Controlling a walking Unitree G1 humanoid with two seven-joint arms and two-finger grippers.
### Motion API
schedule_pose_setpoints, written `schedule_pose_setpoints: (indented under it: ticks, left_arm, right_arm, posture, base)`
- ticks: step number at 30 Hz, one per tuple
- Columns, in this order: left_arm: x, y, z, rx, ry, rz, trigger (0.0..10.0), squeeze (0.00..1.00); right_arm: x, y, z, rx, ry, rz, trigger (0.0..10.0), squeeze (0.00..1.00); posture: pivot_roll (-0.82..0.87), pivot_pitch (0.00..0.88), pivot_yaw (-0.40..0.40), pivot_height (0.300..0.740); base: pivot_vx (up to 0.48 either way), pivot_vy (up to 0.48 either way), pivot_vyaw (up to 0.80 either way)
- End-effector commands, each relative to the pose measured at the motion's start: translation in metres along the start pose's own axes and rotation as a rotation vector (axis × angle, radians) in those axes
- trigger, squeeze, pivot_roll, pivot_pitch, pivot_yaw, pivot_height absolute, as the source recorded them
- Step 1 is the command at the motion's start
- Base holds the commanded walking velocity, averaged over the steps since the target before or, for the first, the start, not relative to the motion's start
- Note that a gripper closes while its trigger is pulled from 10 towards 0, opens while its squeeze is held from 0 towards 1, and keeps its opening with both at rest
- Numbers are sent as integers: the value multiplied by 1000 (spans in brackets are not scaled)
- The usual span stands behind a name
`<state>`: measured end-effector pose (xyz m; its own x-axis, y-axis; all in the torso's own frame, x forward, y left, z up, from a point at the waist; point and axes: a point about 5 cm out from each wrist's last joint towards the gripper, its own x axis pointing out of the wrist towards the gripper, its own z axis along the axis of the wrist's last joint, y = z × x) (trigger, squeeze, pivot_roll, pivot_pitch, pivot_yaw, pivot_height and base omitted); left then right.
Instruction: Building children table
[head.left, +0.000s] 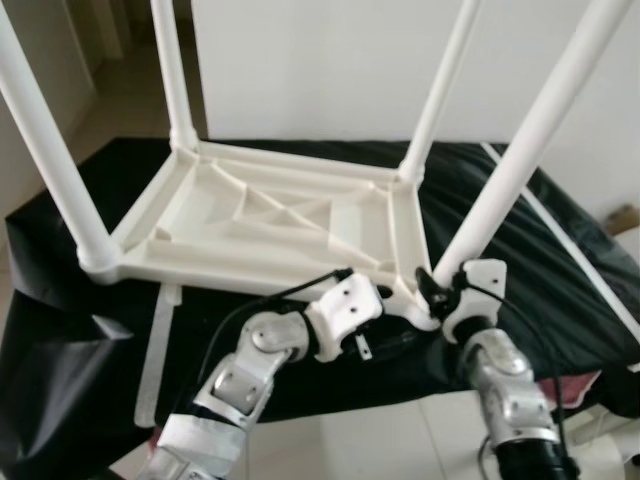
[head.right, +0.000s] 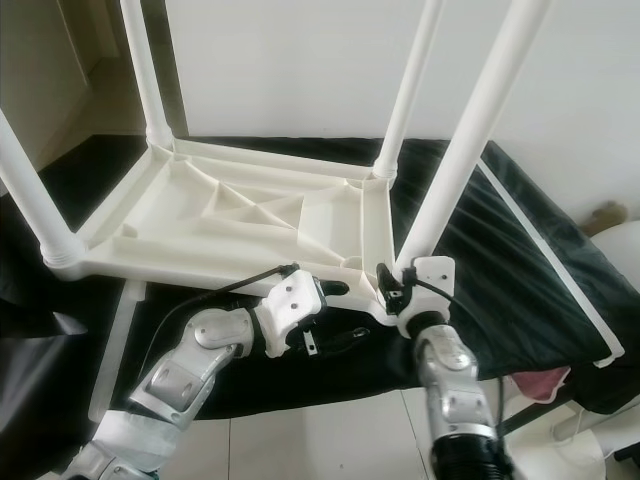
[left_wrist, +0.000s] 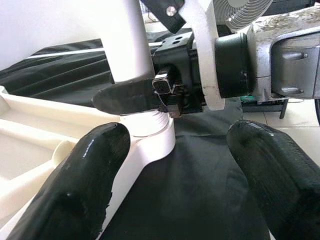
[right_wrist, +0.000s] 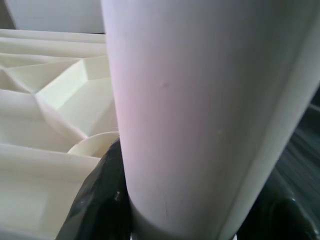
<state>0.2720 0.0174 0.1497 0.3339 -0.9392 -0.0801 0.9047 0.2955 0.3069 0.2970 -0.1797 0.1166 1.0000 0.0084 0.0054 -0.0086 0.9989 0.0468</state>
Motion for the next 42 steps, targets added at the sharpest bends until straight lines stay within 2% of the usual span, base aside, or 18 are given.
schedule_pose_setpoints:
  ticks: [1,5,7,9,12,14,19,20,21,26,31,32,33,34,38,40,42]
  left_arm:
    - [0,0,-1,-6,9,42,10000,0]
    - [0,0,-1,-6,9,42,10000,0]
    - [0,-1,-1,-6,8,43,10000,0]
    - [0,-1,-1,-6,8,44,10000,0]
    - [0,0,-1,-7,8,46,10000,0]
    - [1,0,-1,-8,7,49,10000,0]
    - [1,1,0,-8,4,54,10000,0]
    - [1,1,0,-8,4,55,10000,0]
    - [1,1,0,-7,5,56,10000,0]
    - [-1,1,0,-6,8,57,10000,0]
    - [0,1,0,-5,8,57,10000,0]
    - [0,1,-1,-5,9,56,10000,0]
    - [0,2,-1,-5,9,56,10000,0]
    - [0,2,-1,-5,9,56,10000,0]
    - [0,3,0,-2,7,55,10000,0]
    - [0,3,0,-2,7,55,10000,0]
    - [1,4,0,0,8,53,10000,0]
  right_arm:
    - [-4,-2,-18,38,88,-154,10000,0]
    - [-3,2,-19,52,90,-233,10000,0]
    - [-1,13,-20,92,102,-327,10000,0]
    - [0,18,-20,111,107,-349,10000,0]
    - [2,27,-16,142,82,-319,10000,0]
    - [4,36,-3,133,17,-246,10000,0]
    - [4,37,0,133,9,-225,10000,0]
    - [4,36,0,136,11,-221,10000,110]
    - [4,37,2,147,-1,-203,10000,1000]
    - [2,36,6,145,-29,-188,10000,1000]
    - [0,28,12,158,-59,-107,10000,1000]
    - [-2,23,11,143,-56,-60,10000,933]
    - [-3,18,11,123,-55,-14,10000,0]
    - [-3,18,11,123,-55,-14,10000,0]
    - [-6,9,10,49,-48,135,10000,0]
    - [-6,9,10,49,-48,135,10000,0]
    - [-5,4,8,6,-33,213,10000,0]
  posture:
    - [76,0,-65,740]
    - [77,0,-68,740]
    - [79,0,-70,740]
    - [83,0,-74,740]
    - [82,0,-74,740]
    - [83,0,-78,740]
    - [87,0,-79,740]
    - [87,0,-79,740]
    - [87,0,-80,740]
    - [88,0,-78,740]
    - [84,0,-74,740]
    - [82,0,-73,740]
    - [81,0,-73,740]
    - [81,0,-73,740]
    - [79,0,-71,740]
    - [79,0,-71,740]
    - [75,0,-68,740]
  base:
    - [0,0,0]
    - [0,0,0]
    - [0,0,0]
    - [0,0,0]
    - [0,0,0]
    - [0,0,0]
    - [0,0,0]
    - [0,0,0]
    - [0,0,0]
    - [0,0,0]
    - [0,0,0]
    - [0,0,0]
    - [0,0,0]
    - [0,0,0]
    - [0,0,0]
    - [0,0,0]
    - [0,0,0]
